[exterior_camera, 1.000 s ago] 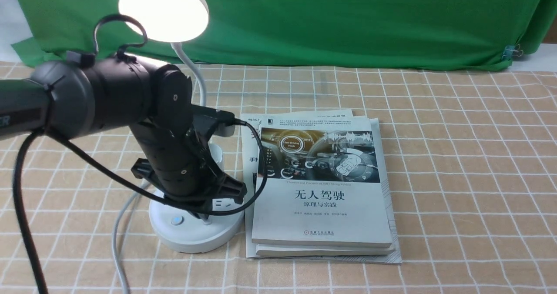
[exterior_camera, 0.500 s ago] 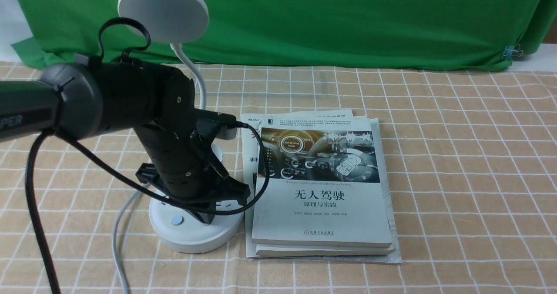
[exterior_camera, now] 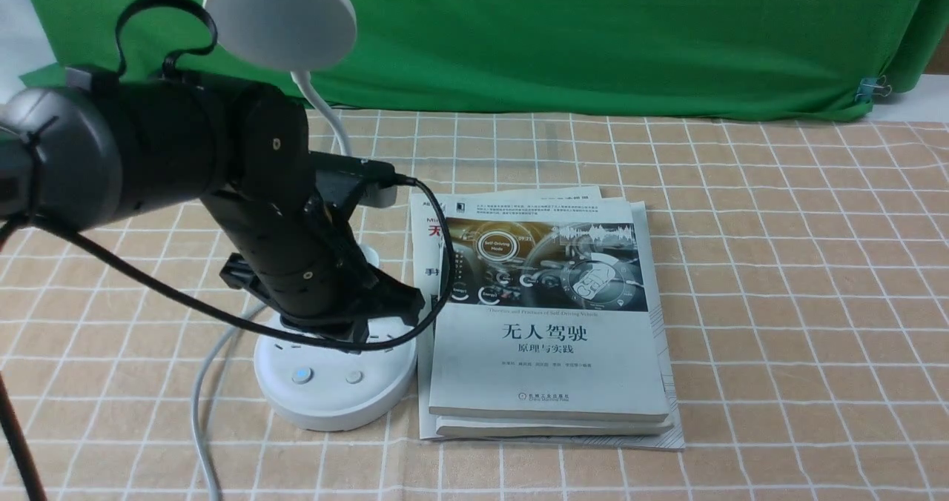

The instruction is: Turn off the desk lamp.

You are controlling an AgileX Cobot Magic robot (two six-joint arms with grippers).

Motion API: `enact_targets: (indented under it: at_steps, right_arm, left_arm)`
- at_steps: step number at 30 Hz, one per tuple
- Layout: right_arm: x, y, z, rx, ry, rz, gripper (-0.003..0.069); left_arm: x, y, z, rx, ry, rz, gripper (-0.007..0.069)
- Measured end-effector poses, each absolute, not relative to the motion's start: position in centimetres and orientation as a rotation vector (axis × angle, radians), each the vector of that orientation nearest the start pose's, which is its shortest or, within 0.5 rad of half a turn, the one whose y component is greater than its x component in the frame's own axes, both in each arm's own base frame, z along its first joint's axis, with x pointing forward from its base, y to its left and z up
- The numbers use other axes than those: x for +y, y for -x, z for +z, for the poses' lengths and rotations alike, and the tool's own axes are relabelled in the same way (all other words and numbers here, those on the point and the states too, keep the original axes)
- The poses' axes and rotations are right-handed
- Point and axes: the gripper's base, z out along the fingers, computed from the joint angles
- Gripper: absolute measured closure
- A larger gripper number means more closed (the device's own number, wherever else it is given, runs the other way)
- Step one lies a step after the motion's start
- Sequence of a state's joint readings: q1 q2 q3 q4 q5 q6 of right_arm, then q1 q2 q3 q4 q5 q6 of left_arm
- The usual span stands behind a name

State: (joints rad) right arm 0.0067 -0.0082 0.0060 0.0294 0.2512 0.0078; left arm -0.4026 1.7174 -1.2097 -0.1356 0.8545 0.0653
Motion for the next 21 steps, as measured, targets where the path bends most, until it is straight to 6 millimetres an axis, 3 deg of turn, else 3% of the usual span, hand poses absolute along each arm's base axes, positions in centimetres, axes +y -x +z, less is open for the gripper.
enact_targets:
  at_steps: [6, 11, 18, 21]
  right_arm:
    - [0.1, -5.5, 18.9, 1.733, -0.02, 0.038, 0.0416]
    - [0.1, -5.5, 18.9, 1.733, -0.02, 0.038, 0.0416]
    - [0.1, -5.5, 18.9, 1.733, -0.02, 0.038, 0.0416]
    - [0.1, -5.5, 18.9, 1.733, -0.02, 0.038, 0.0416]
  left_arm:
    - [-14.3, -30.9, 23.2, 2.823, -0.552, -0.26, 0.0627]
    - [-13.8, -28.8, 24.3, 2.782, -0.542, -0.291, 0.0627]
    - [-11.8, -22.4, 27.9, 2.511, -0.499, -0.368, 0.0627]
    - [-9.8, -18.3, 29.0, 2.326, -0.431, -0.413, 0.0627]
